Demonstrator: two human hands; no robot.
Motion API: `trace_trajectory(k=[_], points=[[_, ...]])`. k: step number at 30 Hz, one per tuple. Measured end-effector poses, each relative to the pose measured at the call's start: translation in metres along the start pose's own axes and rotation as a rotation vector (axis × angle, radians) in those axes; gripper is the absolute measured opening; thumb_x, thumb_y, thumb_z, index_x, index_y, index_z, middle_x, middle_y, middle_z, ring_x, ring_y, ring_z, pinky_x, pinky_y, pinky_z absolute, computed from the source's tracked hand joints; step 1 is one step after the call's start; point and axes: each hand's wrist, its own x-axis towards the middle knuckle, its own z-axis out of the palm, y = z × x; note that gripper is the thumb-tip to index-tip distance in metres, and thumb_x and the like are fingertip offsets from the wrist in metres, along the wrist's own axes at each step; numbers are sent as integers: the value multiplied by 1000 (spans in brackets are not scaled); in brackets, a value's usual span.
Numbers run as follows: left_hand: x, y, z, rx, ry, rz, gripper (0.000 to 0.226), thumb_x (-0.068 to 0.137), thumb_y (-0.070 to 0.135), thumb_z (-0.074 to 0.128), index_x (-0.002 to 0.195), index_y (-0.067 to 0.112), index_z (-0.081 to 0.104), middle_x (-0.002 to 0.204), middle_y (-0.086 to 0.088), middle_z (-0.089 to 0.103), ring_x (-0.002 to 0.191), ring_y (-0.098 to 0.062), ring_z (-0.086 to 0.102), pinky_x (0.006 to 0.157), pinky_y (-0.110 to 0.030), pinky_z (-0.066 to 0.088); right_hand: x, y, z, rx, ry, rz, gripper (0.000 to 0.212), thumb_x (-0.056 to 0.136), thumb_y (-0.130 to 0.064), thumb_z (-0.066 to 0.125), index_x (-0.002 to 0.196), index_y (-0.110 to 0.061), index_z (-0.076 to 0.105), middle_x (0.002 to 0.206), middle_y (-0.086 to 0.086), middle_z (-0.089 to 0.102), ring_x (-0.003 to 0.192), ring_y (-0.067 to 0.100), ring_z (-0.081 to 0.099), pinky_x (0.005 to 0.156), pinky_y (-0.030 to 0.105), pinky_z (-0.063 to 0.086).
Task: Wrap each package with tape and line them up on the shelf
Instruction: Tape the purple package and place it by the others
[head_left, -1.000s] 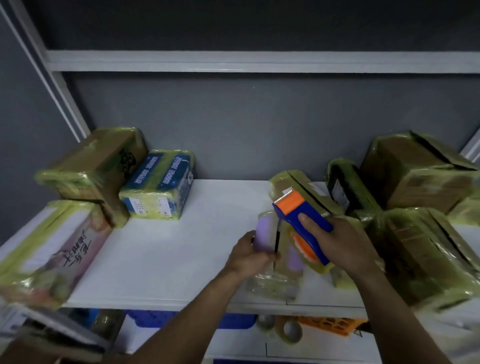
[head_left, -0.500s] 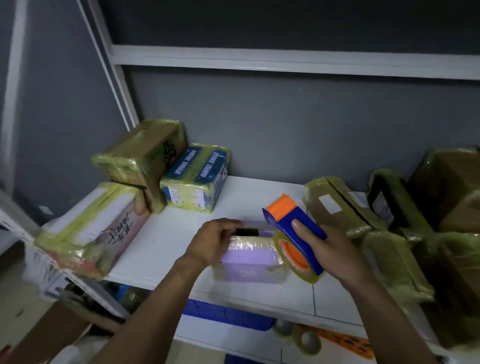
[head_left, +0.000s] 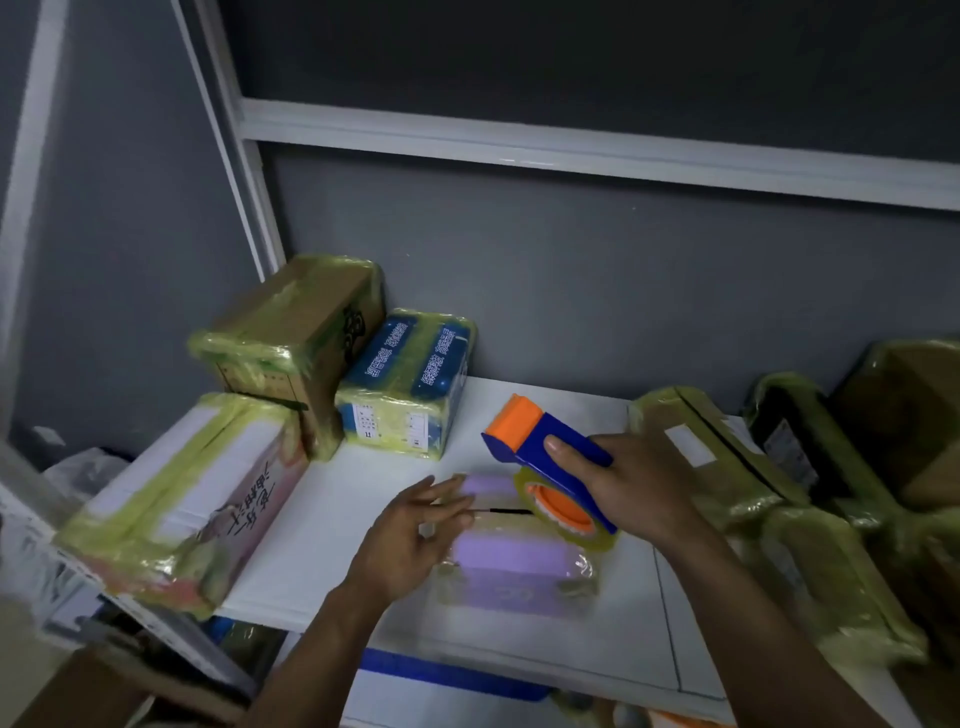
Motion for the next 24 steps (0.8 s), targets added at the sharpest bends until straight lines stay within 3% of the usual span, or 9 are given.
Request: trace_trajectory(k=[4,8,12,14,16,19,21,24], points=[[3,-13,-20,44,25,22,36,94,49,63,125,32,73,141,26,56,136,7,44,115,-17,32,27,-18,18,20,-142,19,54,92,-67,60,67,-18,60,55,-5,63,47,3,59,49,13,38],[-1,-18,-15,-62,129,-59,43,86,61,67,120,35,75,130,43,55,126,15,49,100,-2,36,52,-21,42,-136,-134,59,72,87,-80,55,65,-12,61,57,3,63,50,10,59,58,27,42],[-8,-22,3,-258,216,-95,32,87,32,79,119,32,76,132,29,62,121,5,60,99,-10,45,68,-15,50,-228,-140,106,80,77,-90,52,65,-12,66,58,1,67,51,11,64,57,27,44],[-10,-24,5,-284,225,-109,36,88,33,79,123,29,74,132,28,62,120,4,61,92,-7,48,73,-14,51,-240,-169,136,82,73,-92,52,64,-13,66,59,4,68,55,16,67,60,29,46],[-10,-22,5,-321,227,-146,39,88,37,78,126,29,72,131,31,62,117,4,62,80,-7,52,77,-15,51,-252,-178,151,80,70,-95,50,58,-17,61,53,0,65,49,11,63,58,27,44],[-7,-14,7,-272,237,-172,42,88,45,75,127,30,71,126,41,57,97,7,70,69,-14,58,81,-16,48,-246,-187,143,84,63,-101,47,54,-18,57,53,0,65,43,8,59,57,27,43],[-3,-5,12,-264,254,-202,45,88,46,73,129,28,71,126,42,55,90,5,71,68,-18,60,82,-15,46,-257,-203,131,88,56,-105,44,52,-17,56,52,1,64,41,8,58,57,28,42],[2,3,21,-286,285,-246,45,86,44,73,128,25,71,121,42,55,101,3,70,74,-19,61,82,-8,46,-287,-212,104,95,57,-103,44,64,-11,66,58,2,68,51,15,66,58,28,45]])
